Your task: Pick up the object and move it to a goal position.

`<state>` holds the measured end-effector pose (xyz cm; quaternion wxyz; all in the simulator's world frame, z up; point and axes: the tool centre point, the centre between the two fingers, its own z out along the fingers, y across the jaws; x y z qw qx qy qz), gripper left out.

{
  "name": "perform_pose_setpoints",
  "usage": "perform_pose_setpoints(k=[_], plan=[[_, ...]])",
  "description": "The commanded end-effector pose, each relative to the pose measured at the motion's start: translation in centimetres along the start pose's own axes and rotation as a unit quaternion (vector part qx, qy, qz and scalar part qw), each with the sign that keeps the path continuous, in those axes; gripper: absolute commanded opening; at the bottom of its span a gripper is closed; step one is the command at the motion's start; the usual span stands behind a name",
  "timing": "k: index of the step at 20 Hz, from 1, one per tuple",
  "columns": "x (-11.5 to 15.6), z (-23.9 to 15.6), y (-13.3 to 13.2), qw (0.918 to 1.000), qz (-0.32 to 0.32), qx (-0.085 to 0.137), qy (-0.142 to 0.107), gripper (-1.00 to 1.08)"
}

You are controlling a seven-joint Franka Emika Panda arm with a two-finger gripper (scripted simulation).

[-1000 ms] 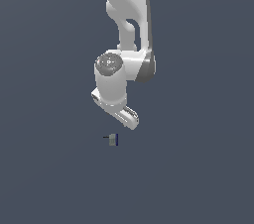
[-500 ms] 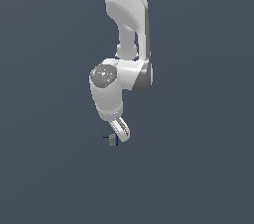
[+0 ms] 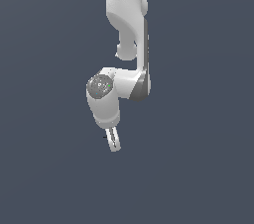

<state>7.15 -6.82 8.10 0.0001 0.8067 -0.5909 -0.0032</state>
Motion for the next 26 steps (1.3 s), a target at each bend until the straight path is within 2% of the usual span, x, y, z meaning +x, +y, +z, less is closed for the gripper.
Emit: perform_pose_setpoints(k=[1,12,20,26], plan=[[0.3,0.5,-0.3,0.9994,0.034,0.001,0.0,1.0],[1.2,1.7,-1.2,0.9929,0.119,0.002,0.002,1.0],[1.2,2.0,-1.2,0.9921,0.126,0.002,0.002,1.0],[1.2,4.2,-1.2,0.9919,0.127,0.002,0.002,1.0]])
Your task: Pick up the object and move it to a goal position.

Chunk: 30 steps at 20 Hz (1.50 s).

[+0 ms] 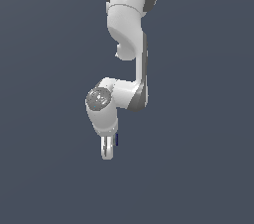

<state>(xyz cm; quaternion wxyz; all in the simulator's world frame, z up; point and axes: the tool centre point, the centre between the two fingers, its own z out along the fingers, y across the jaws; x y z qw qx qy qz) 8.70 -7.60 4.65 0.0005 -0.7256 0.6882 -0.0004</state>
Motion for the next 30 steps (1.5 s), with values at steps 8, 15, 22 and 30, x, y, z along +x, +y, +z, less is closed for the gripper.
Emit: perform_pose_setpoints(k=[8,15,22,30], plan=[[0.0,3.5,0.1,1.0,0.002,-0.001,0.0,1.0],[0.0,3.4,0.0,1.0,0.002,-0.001,0.0,-1.0],[0.0,3.4,0.0,1.0,0.002,-0.001,0.0,-1.0],[-0.2,3.3,1.0,1.0,0.002,-0.001,0.0,-1.0]])
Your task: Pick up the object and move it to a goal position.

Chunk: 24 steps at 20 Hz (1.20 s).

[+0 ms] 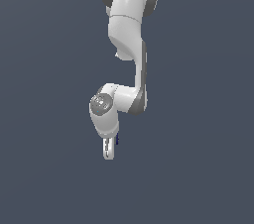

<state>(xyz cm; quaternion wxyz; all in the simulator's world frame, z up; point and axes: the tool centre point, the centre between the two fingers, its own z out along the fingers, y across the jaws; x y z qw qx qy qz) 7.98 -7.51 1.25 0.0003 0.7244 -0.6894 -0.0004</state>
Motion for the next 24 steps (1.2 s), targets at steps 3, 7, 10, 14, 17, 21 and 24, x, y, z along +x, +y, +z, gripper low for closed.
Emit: perform_pose_setpoints(k=[3,7,10,14,17,21,24], plan=[[-0.3,-0.1,1.0,1.0,0.0,0.0,0.0,-1.0],[-0.6,-0.2,2.5,1.0,0.0,0.0,0.0,-1.0],[-0.9,-0.3,3.9,1.0,0.0,0.0,0.0,-1.0],[-1.4,-0.4,6.1,1.0,0.0,0.0,0.0,-1.0],[-1.8,-0.5,7.9,1.0,0.0,0.0,0.0,-1.0],[-2.4,-0.6,10.4,1.0,0.0,0.0,0.0,-1.0],[-2.9,-0.8,12.4,1.0,-0.001,0.0,0.0,-1.0]])
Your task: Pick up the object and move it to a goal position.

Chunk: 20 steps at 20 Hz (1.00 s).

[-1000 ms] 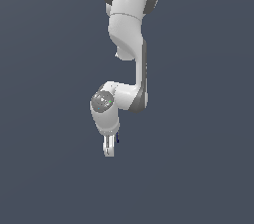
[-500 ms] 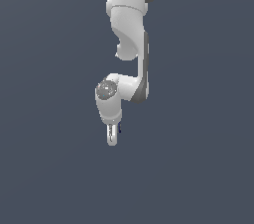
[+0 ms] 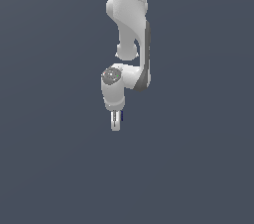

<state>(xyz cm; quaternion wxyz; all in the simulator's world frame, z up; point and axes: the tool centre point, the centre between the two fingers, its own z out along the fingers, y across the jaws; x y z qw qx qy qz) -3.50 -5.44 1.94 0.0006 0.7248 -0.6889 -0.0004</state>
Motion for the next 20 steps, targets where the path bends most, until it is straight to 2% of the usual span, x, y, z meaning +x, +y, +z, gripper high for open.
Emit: perform_pose_setpoints(k=[1,11,20], plan=[[-0.4,-0.1,1.7,1.0,0.0,0.0,0.0,-1.0],[-1.5,-0.4,6.6,1.0,0.0,0.0,0.0,-1.0],[-1.9,-0.5,8.0,1.0,0.0,0.001,0.0,-1.0]])
